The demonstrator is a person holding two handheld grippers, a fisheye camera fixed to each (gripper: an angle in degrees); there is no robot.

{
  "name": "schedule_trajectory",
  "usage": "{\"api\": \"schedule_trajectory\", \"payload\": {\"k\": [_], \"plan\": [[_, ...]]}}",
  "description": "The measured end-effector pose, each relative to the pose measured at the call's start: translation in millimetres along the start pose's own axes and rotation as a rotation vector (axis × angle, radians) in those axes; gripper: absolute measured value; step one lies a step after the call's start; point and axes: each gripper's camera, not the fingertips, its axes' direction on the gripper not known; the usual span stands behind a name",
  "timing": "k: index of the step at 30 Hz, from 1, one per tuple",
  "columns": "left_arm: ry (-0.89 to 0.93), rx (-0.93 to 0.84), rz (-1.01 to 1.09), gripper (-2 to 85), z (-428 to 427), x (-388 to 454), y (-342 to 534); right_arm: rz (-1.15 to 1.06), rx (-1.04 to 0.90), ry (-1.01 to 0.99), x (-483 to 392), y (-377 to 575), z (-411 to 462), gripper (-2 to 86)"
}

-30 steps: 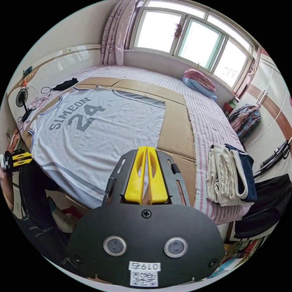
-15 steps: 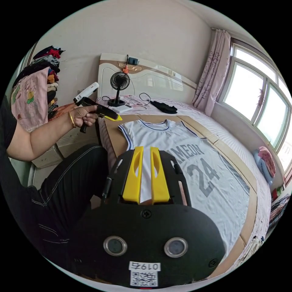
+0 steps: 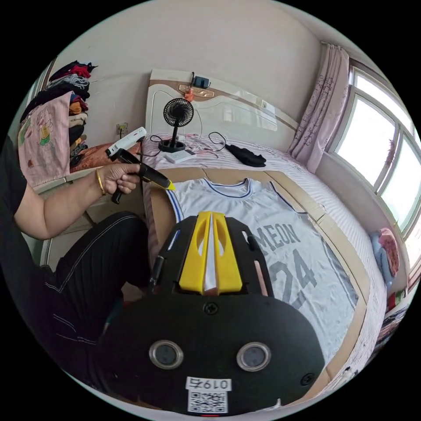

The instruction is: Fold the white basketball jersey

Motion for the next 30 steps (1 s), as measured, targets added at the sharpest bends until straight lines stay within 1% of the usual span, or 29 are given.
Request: {"api": "schedule_trajectory", "payload": {"k": [2,3,5,6,7,8,9,10,11,13,17,19,21,24,27,29,30], "plan": [[-0.071,0.063,0.028,7.3,-25.8,-3.4,-5.4,-0.044,-0.028,0.012,19.2,-13.5,19.9,5.4],[-0.083,0.072,0.032,7.8,-31.1,-4.6,-8.7,-0.084,-0.040,0.050,30.6,-24.2,35.6,6.0],[-0.061,0.172,0.006,8.6,-47.9,-14.3,-31.1,-0.146,-0.041,0.090,46.2,-43.6,66.1,6.2],[-0.046,0.187,0.024,8.5,-46.8,-13.5,-39.4,-0.179,-0.059,0.099,56.0,-59.1,94.2,6.4],[-0.044,0.173,0.059,8.4,-34.9,-9.1,-59.8,-0.205,-0.068,0.087,64.8,-75.0,126.1,6.7],[-0.091,0.122,0.079,8.4,-15.1,-3.0,-80.1,-0.210,-0.078,0.083,68.9,-82.4,143.3,6.8],[-0.135,0.098,0.091,8.5,-4.4,1.1,-88.4,-0.229,-0.113,0.095,74.9,-95.8,180.7,7.5],[-0.217,0.070,0.109,8.6,14.5,8.6,-99.3,-0.269,-0.153,0.108,76.7,-105.2,219.2,8.0],[-0.218,0.053,0.137,8.8,30.5,12.9,-103.9,-0.293,-0.174,0.112,76.5,-108.4,238.3,8.2],[-0.174,0.024,0.155,9.2,51.5,6.0,-103.4,-0.384,-0.256,0.136,73.1,-113.0,310.2,7.7],[-0.062,0.009,0.074,9.9,79.9,-41.1,-91.7,-0.427,-0.351,0.085,71.9,-111.4,389.8,8.4],[-0.036,0.017,0.078,10.0,82.1,-46.4,-89.0,-0.448,-0.434,0.067,71.5,-105.5,431.5,10.5],[-0.040,0.018,0.088,9.9,87.5,-45.4,-87.5,-0.468,-0.477,0.080,71.6,-98.7,455.0,10.9],[-0.033,-0.013,0.089,9.1,108.9,-46.1,-85.7,-0.467,-0.473,0.088,72.9,-91.9,478.2,10.3],[-0.045,-0.014,0.082,7.7,121.9,-46.8,-84.3,-0.465,-0.513,0.085,74.6,-82.4,504.5,8.3],[-0.057,-0.017,0.091,5.8,131.9,-45.4,-82.5,-0.469,-0.502,0.084,74.9,-76.5,514.0,6.6],[-0.046,-0.023,0.094,5.3,135.8,-45.4,-82.5,-0.466,-0.509,0.092,76.0,-73.6,519.8,4.2]]}}
